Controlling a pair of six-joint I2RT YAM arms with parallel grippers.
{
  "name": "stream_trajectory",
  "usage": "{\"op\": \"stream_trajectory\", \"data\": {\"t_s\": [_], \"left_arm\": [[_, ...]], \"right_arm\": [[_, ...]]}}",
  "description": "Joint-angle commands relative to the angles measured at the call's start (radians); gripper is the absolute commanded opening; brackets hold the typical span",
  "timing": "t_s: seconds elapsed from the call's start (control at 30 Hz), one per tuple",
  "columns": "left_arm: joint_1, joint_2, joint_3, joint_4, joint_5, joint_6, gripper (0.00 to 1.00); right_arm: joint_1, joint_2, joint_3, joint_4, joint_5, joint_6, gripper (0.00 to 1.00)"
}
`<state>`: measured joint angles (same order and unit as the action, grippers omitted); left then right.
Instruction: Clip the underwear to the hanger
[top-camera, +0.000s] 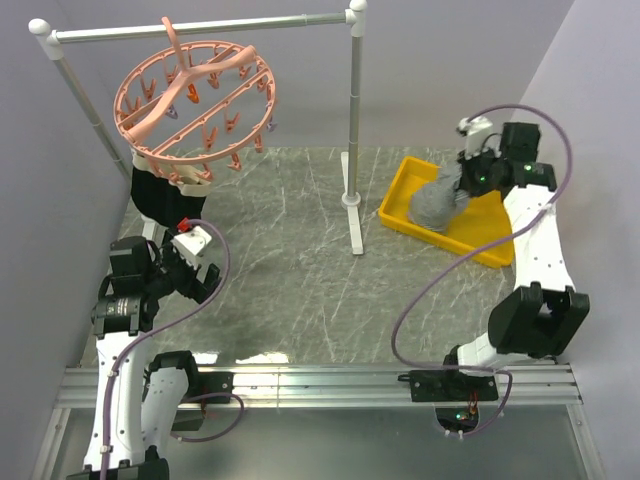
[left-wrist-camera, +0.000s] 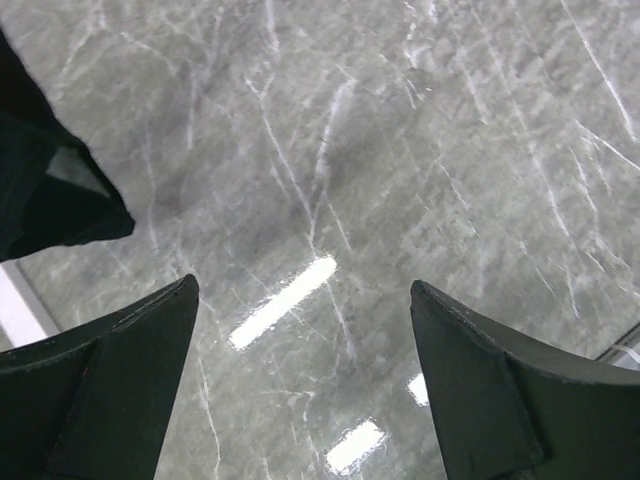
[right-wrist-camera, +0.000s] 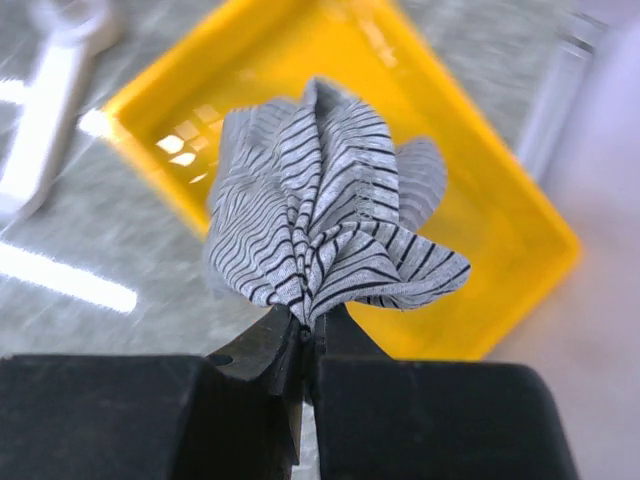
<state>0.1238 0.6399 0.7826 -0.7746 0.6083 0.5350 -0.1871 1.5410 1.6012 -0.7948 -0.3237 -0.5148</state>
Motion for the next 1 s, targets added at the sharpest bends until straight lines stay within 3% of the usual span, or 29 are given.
{"op": "stream_trajectory", "data": {"t_s": [0.0,0.33,0.63,0.67,0.77,0.83,0.87,0.97], "left_arm": [[0.002,0.009,0.023,-0.014,0.073,0.055,0.92],[0.000,0.027,0.014,-0.040,0.107,0.123,0.92],[-0.010,0.050,-0.020,-0.069,0.113,0.210,0.92],[-0.016,0.055,-0.025,-0.069,0.111,0.217,0.93],[-0.035,0.075,-0.042,-0.077,0.097,0.266,0.93],[-0.052,0.092,-0.049,-0.077,0.087,0.282,0.95],[-0.076,0.101,-0.051,-0.068,0.082,0.283,0.95],[-0.151,0.133,-0.057,-0.017,0.051,0.252,0.95]], "right_arm": [[0.104,-0.093,-0.087,-0.066,-0.081,-0.094,0.00],[0.398,-0.309,-0.335,-0.046,-0.222,-0.068,0.00],[0.713,-0.314,-0.668,0.133,-0.057,-0.062,0.02],[0.762,-0.305,-0.697,0.159,-0.025,-0.060,0.06],[0.805,-0.263,-0.701,0.158,-0.009,-0.048,0.34],[0.811,-0.266,-0.690,0.151,-0.035,-0.025,0.66],[0.811,-0.277,-0.681,0.147,-0.049,-0.019,0.76],[0.805,-0.334,-0.681,0.163,-0.035,0.007,0.78]]}}
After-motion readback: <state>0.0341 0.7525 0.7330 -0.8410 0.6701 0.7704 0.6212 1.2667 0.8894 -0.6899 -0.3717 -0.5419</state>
